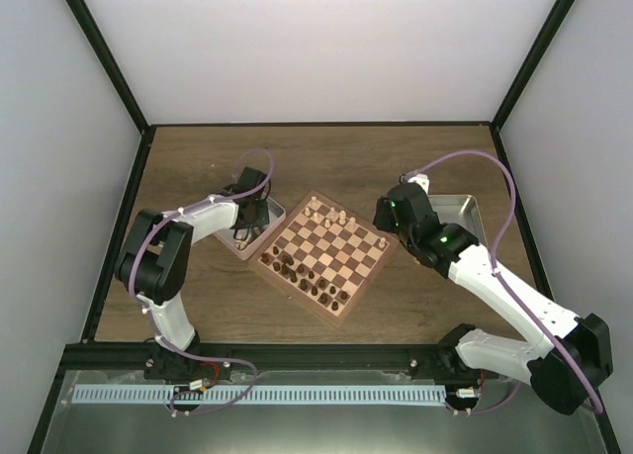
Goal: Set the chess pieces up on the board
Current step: Pick up the chess piece from the storage box.
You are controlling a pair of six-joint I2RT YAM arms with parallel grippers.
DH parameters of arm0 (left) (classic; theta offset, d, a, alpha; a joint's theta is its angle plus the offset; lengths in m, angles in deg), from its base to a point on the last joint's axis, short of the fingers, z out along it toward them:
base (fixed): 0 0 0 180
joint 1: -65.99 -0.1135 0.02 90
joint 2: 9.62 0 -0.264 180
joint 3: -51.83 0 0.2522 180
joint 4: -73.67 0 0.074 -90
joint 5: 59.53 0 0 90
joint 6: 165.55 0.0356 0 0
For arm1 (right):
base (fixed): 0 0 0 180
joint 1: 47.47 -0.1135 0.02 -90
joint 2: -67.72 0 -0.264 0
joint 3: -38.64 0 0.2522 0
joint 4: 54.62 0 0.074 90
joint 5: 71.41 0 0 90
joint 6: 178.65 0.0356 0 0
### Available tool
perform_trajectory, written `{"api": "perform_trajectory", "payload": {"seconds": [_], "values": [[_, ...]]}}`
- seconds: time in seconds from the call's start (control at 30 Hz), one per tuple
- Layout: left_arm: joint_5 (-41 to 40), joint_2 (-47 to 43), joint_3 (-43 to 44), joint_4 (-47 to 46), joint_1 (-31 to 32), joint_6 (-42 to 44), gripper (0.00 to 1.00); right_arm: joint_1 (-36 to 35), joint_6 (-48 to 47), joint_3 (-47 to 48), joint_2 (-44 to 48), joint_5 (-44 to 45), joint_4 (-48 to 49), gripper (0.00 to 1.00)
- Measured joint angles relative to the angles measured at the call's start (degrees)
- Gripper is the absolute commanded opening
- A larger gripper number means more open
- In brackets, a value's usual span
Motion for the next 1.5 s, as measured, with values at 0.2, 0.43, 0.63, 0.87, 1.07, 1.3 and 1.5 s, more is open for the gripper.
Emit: {"api": "perform_trajectory", "payload": {"seconds": [0.2, 0.43, 0.63, 0.87, 1.07, 1.3, 1.5], "values": [[0.1, -4.5, 3.0, -0.2, 0.0, 0.8, 0.13, 0.0, -0.6, 0.1, 0.0, -3.8, 2.0, 0.59], [8.8, -14.4, 3.8, -1.7, 0.0, 4.2, 0.13, 0.2, -3.3, 2.7, -3.0, -15.2, 7.0, 0.60], [25.6, -21.0, 1.7, -8.3, 1.4, 7.8, 0.13, 0.4, -5.2, 10.5, -9.0, -28.3, 10.0, 0.64], [47.6, -27.8, -4.9, -20.6, 3.3, 8.3, 0.13, 1.5, -4.9, 15.5, -10.4, -42.2, 13.5, 0.65], [63.9, -29.0, -6.4, -29.9, 3.6, 7.8, 0.12, 2.3, -4.2, 18.0, -10.9, -52.7, 13.7, 0.58], [76.6, -29.0, -5.1, -31.4, 3.9, 12.9, 0.12, 2.4, -3.7, 20.1, -11.3, -58.8, 11.9, 0.42], [79.9, -29.0, -2.4, -26.8, 3.9, 20.4, 0.12, 2.4, -3.6, 20.2, -10.9, -61.5, 11.0, 0.49]]}}
